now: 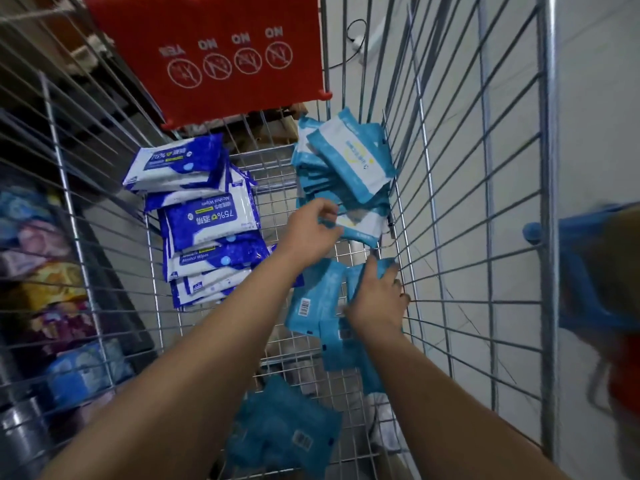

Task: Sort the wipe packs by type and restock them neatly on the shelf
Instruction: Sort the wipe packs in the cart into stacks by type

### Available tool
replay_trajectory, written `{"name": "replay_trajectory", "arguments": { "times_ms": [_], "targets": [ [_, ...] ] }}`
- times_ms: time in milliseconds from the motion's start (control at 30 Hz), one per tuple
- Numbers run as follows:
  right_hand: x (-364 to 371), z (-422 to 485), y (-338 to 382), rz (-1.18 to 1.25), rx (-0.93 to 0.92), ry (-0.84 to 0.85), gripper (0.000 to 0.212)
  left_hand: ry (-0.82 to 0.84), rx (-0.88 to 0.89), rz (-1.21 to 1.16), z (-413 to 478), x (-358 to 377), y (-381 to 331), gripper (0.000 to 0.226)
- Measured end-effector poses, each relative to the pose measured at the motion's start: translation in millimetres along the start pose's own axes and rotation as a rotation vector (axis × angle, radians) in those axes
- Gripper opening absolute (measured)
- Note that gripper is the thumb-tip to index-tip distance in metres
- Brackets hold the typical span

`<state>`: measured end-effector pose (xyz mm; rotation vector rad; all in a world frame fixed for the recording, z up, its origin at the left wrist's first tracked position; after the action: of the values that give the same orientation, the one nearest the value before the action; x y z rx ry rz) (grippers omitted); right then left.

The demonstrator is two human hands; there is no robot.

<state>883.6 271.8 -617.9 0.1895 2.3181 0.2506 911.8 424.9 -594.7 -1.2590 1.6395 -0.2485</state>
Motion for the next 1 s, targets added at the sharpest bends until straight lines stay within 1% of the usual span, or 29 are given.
{"name": "replay_trajectory", "arguments": {
  "times_ms": [67,133,167,233,300,333,400,500,533,567,633,667,700,767,800,833,900,933,1000],
  "targets": [
    [-1,0,0,0.105,-0.007,-0.006,0.096,0.125,0.045,0.244,-14,11,17,0.033],
    [0,1,-5,0.251,-0.008,-0.032,0.104,0.263,0.084,0.539,-27,23,35,0.047],
    [-1,1,-9,0.339,-0.005,-0.053,0.110,0.298,0.113,0.645,-34,27,41,0.055],
    [-3,1,-13,0.481,-0.003,-0.085,0.117,0.305,0.189,0.818,-40,34,44,0.070],
    [-6,1,-15,0.552,-0.017,-0.103,0.111,0.292,0.234,0.958,-40,37,44,0.078],
    [-7,0,-14,0.573,-0.042,-0.112,0.107,0.283,0.224,0.990,-38,37,43,0.079],
    [-12,-4,-7,0.598,-0.135,-0.131,0.099,0.256,0.198,1.015,-32,34,40,0.072],
    [-20,-9,5,0.616,-0.272,-0.176,0.094,0.319,0.223,1.047,-26,29,31,0.040],
    [-22,-10,10,0.611,-0.297,-0.194,0.094,0.359,0.233,1.024,-25,26,27,0.030],
    [-24,-10,14,0.587,-0.310,-0.199,0.093,0.388,0.248,0.990,-24,19,19,0.026],
    [-19,-8,18,0.524,-0.282,-0.151,0.088,0.377,0.256,0.858,-23,-5,-1,0.035],
    [-14,-6,17,0.508,-0.247,-0.113,0.083,0.326,0.247,0.735,-20,-21,-14,0.034],
    [-8,-4,14,0.490,-0.211,-0.073,0.073,0.252,0.243,0.577,-17,-40,-29,0.028],
    [0,-2,6,0.435,-0.130,-0.022,0.042,0.068,0.241,0.216,-11,-75,-57,0.017],
    [2,-3,2,0.417,-0.087,-0.009,0.029,-0.009,0.216,0.021,-7,-87,-66,0.015],
    [3,-3,-1,0.410,-0.057,0.003,0.024,-0.066,0.170,-0.162,-1,-94,-72,0.013],
    [3,-4,-2,0.403,-0.037,0.025,0.025,-0.107,0.039,-0.441,13,-91,-74,0.012],
    [1,-4,-1,0.399,-0.038,0.021,0.023,-0.092,-0.028,-0.544,20,-83,-72,0.012],
    [-4,-2,1,0.453,-0.020,-0.009,0.012,-0.075,-0.152,-0.637,29,-65,-64,0.011]
  ]
}}
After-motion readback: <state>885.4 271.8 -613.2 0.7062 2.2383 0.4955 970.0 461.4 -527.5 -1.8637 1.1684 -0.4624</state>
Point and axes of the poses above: each hand's wrist, its own z-axis towards the middle knuckle, its own x-axis out of the palm, y = z × x, the point moved 6 cm from there along z, towards the middle knuckle, and after that the axes turned 11 degrees about z, right-handed, at the moved point
